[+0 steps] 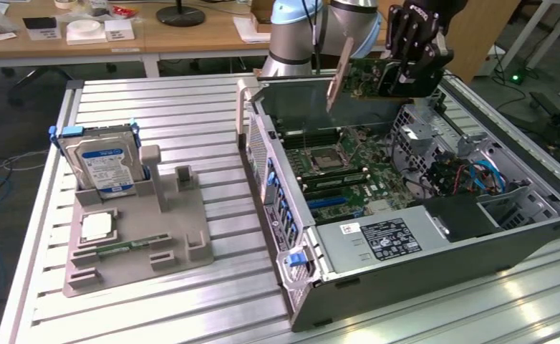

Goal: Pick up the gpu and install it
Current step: 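Insert the gpu into the slot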

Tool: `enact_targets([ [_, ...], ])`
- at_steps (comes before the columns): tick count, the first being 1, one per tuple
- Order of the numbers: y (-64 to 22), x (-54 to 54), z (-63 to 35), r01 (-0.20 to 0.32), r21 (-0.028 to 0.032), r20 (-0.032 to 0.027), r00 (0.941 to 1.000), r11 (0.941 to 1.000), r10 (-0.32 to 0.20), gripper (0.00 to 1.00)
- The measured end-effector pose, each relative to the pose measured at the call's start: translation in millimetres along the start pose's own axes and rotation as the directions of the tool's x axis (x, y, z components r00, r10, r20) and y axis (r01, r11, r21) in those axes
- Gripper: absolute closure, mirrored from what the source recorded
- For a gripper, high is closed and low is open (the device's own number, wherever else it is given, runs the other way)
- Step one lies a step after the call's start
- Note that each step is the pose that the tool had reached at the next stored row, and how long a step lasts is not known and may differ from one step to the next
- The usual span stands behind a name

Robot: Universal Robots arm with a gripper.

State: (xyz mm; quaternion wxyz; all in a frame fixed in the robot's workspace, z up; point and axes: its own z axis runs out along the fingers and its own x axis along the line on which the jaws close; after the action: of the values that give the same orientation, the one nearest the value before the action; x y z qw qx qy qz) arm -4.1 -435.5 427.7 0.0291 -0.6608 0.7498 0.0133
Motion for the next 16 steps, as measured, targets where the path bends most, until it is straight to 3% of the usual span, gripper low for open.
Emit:
enact_targets([
  [10,0.3,0.8,7.8,0.032,-0.0048,0.0004,0.9995,0.9995,-0.032,0.72],
  [16,0.3,1.2,11.1,0.083,-0.0079,0.0015,0.9965,0.9965,-0.083,0.72],
])
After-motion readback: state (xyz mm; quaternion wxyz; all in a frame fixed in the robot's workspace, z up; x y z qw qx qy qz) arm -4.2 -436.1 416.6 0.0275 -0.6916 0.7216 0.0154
